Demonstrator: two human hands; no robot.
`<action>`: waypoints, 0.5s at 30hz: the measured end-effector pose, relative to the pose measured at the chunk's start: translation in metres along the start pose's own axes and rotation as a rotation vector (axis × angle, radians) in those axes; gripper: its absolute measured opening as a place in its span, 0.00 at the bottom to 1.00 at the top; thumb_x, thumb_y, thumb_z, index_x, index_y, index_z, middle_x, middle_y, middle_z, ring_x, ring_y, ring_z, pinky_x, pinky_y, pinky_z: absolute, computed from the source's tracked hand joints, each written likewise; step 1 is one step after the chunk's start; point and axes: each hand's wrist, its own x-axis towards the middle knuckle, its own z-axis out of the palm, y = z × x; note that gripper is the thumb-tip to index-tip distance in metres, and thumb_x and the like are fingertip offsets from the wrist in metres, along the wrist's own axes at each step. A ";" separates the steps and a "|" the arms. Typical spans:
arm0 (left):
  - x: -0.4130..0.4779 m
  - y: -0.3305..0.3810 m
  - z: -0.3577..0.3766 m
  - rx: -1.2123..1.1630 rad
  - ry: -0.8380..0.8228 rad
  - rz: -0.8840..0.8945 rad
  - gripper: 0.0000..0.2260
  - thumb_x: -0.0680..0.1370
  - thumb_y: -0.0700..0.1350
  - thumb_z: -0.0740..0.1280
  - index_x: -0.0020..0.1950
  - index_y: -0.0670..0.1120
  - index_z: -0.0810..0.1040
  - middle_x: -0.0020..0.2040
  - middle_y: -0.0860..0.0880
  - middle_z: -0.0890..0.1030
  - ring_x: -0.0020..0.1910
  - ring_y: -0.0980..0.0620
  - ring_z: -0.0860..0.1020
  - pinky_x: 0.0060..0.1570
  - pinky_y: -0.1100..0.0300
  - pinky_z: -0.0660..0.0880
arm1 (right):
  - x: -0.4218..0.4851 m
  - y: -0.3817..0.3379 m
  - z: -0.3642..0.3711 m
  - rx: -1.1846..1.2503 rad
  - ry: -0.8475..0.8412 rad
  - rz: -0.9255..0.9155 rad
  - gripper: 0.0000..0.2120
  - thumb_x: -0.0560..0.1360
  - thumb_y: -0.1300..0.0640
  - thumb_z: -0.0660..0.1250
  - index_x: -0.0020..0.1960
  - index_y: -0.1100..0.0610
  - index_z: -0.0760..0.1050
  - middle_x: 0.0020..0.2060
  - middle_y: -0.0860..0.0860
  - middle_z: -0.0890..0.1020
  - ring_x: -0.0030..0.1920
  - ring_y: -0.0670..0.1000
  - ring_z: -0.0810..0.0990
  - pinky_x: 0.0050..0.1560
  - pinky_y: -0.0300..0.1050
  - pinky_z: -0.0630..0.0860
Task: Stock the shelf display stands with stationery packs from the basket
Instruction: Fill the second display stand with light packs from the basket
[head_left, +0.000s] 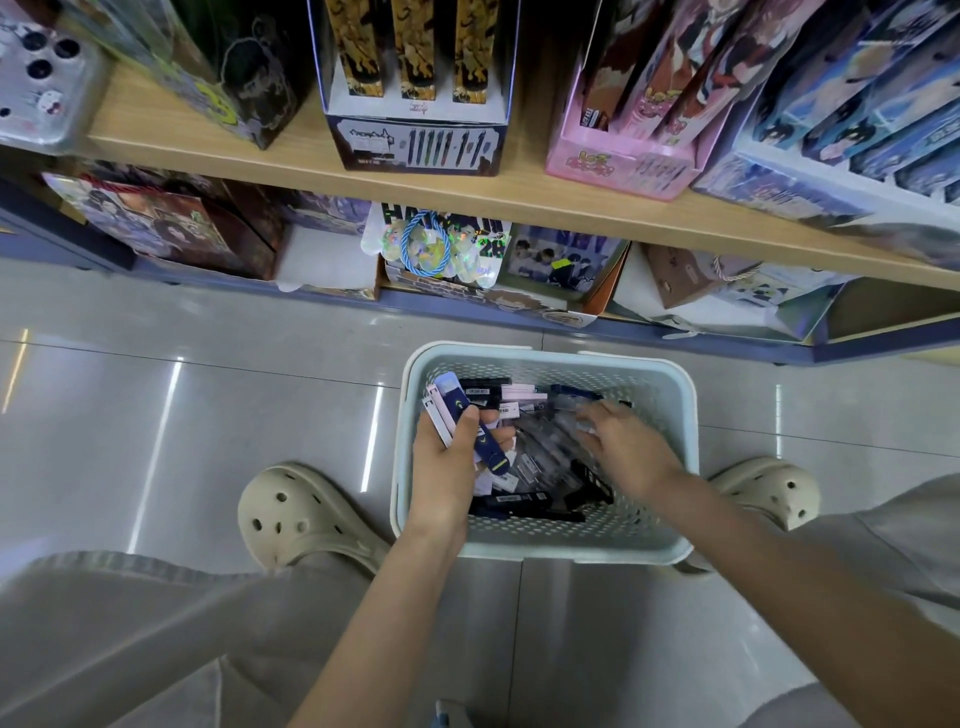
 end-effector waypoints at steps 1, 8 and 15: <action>-0.001 -0.001 0.001 0.002 -0.004 -0.002 0.13 0.82 0.40 0.58 0.61 0.31 0.71 0.51 0.33 0.80 0.37 0.52 0.82 0.37 0.63 0.79 | 0.006 0.012 0.000 -0.217 -0.107 -0.032 0.16 0.79 0.61 0.59 0.67 0.60 0.68 0.65 0.55 0.72 0.66 0.55 0.70 0.67 0.44 0.65; -0.001 -0.001 0.004 -0.014 -0.030 0.016 0.11 0.82 0.39 0.58 0.61 0.34 0.70 0.50 0.35 0.80 0.35 0.52 0.82 0.35 0.64 0.78 | 0.027 0.027 -0.010 -0.876 -0.415 -0.181 0.18 0.79 0.60 0.56 0.68 0.59 0.68 0.68 0.54 0.71 0.71 0.56 0.62 0.71 0.45 0.56; -0.001 -0.001 0.001 0.009 -0.005 0.002 0.11 0.83 0.40 0.57 0.61 0.34 0.70 0.53 0.35 0.81 0.38 0.48 0.81 0.34 0.63 0.78 | 0.018 0.024 -0.032 -0.710 -0.295 -0.178 0.15 0.79 0.56 0.60 0.63 0.58 0.73 0.63 0.55 0.72 0.67 0.56 0.66 0.65 0.46 0.61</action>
